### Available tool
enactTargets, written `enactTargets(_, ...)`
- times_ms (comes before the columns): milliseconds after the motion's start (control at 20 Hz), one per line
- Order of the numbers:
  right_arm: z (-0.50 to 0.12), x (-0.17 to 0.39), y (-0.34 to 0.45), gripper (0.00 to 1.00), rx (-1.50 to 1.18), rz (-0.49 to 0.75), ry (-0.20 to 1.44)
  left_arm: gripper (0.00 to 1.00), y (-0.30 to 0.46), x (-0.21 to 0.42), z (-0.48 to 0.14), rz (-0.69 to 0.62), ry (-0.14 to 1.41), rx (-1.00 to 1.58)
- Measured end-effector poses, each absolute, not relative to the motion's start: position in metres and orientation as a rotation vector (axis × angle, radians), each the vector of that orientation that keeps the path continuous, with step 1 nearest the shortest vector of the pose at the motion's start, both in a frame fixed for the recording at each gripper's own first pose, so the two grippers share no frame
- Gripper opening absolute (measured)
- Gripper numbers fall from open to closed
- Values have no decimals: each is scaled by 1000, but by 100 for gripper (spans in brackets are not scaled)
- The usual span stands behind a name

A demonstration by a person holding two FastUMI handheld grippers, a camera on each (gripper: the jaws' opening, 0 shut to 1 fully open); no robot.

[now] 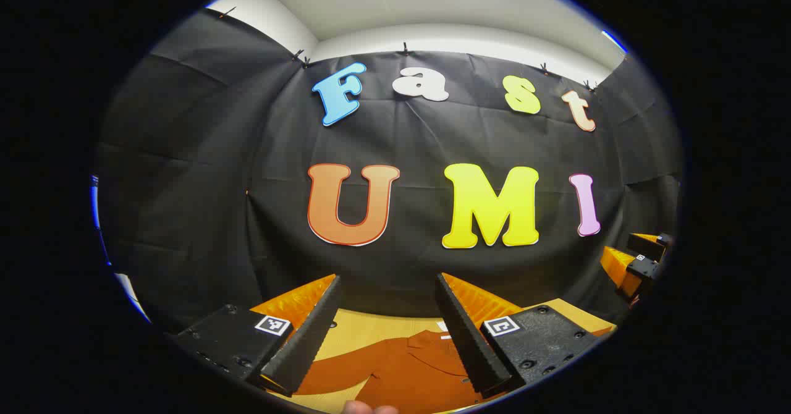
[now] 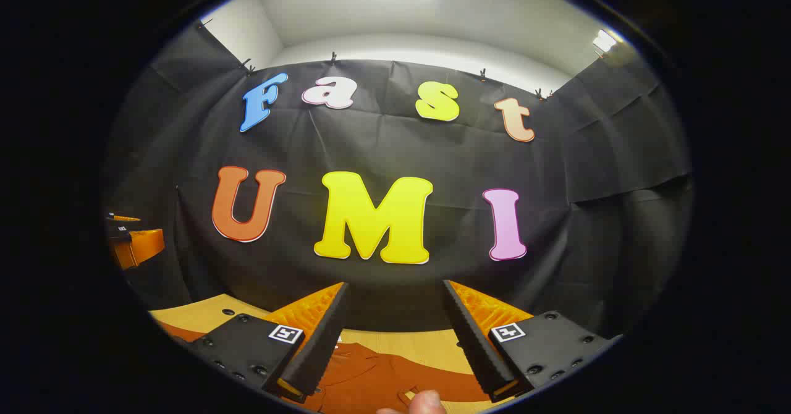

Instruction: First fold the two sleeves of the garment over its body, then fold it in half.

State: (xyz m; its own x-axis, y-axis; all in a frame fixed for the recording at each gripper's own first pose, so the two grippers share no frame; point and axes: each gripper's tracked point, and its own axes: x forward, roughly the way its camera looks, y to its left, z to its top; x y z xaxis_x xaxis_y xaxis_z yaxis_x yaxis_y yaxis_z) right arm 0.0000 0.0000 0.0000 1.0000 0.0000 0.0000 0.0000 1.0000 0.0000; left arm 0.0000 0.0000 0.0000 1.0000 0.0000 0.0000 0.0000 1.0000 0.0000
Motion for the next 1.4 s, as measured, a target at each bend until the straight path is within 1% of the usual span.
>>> enactTargets(100, 3, 0, -3, 94, -1, 0, -9, 98, -4, 3, -1, -2, -1, 7)
enactTargets(200, 4, 2, -3, 93, -10, 1, -11, 98, -5, 5, 1, -5, -2, 13)
enactTargets(450, 2, 10, -9, 94, -10, -1, -8, 98, -9, 9, 0, 0, -4, 6)
enactTargets(750, 5, 4, -3, 93, -26, -5, -30, 98, -24, 7, -2, -36, -2, 6)
enactTargets(950, 4, 2, 2, 94, 1, 22, -13, 98, -29, 6, -2, -59, -3, 7)
enactTargets(1000, 2, 2, 1, 93, 5, 22, -8, 98, -30, 5, -1, -61, -4, 9)
enactTargets(1400, -7, 1, 6, 94, 20, 52, 35, 98, -29, 1, -3, -65, 2, 5)
